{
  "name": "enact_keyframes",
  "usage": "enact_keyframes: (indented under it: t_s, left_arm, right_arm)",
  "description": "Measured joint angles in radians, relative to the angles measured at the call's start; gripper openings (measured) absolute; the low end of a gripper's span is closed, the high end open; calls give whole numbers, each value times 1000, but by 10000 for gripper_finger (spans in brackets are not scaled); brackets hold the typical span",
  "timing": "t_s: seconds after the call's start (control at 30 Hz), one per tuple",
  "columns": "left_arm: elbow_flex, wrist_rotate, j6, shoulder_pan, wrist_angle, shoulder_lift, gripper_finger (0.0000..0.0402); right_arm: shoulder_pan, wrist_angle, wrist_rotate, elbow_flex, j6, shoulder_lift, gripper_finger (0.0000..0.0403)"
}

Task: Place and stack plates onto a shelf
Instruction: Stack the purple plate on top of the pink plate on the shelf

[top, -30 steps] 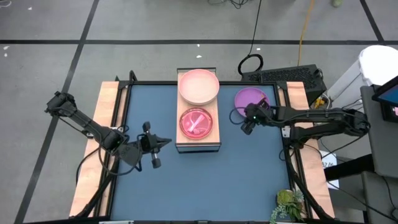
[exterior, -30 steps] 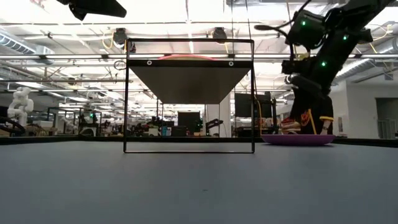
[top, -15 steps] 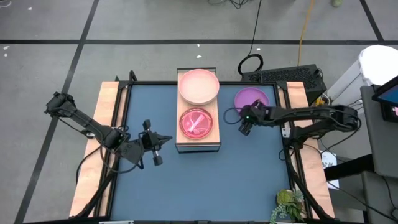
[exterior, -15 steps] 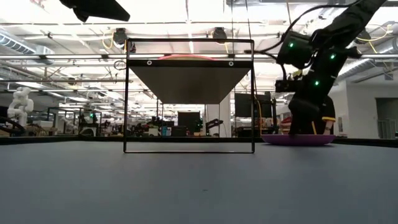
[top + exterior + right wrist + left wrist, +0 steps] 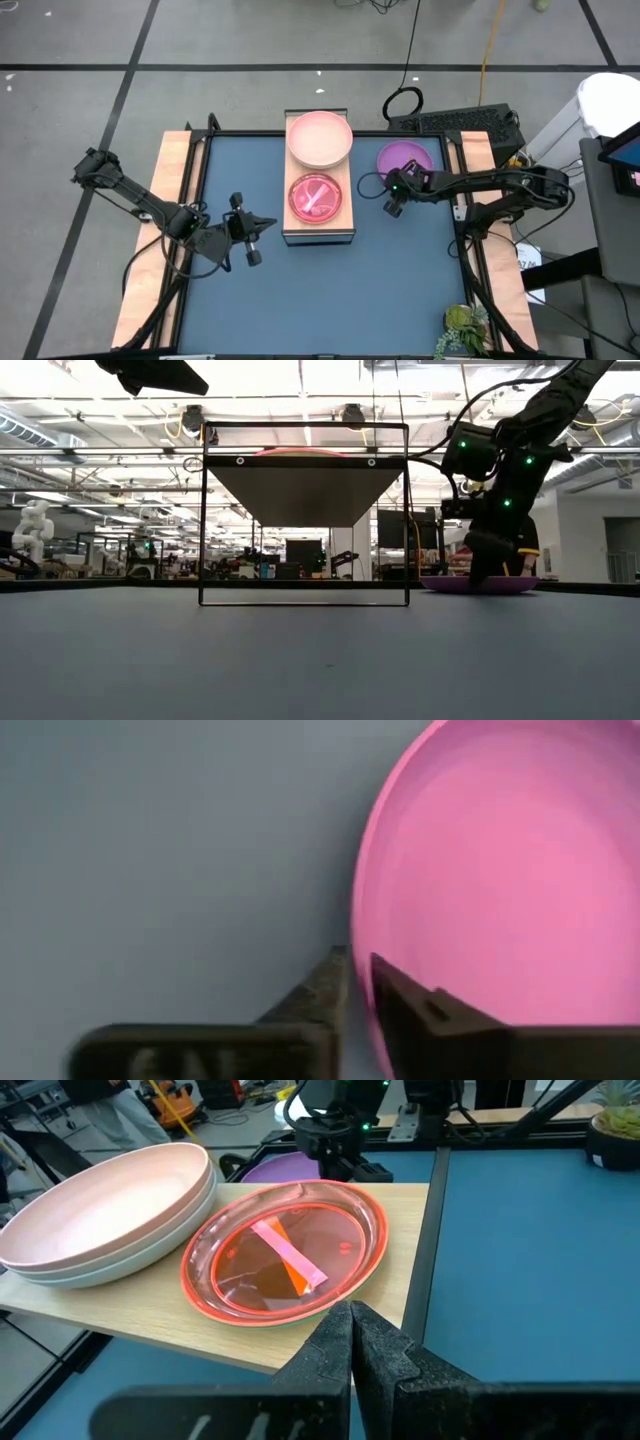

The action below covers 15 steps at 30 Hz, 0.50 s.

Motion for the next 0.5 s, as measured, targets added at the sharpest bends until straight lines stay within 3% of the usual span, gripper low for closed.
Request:
enact_keyframes:
  t_s: [0.07, 0.5]
  left_arm:
    - [0, 0, 0, 0, -1, 0, 3]
    - [0, 0, -1, 0, -2, 0, 3]
  right_arm:
    - [2, 1, 0, 0, -9, 1, 9]
    - [49, -7, -81, 1, -21, -57, 2]
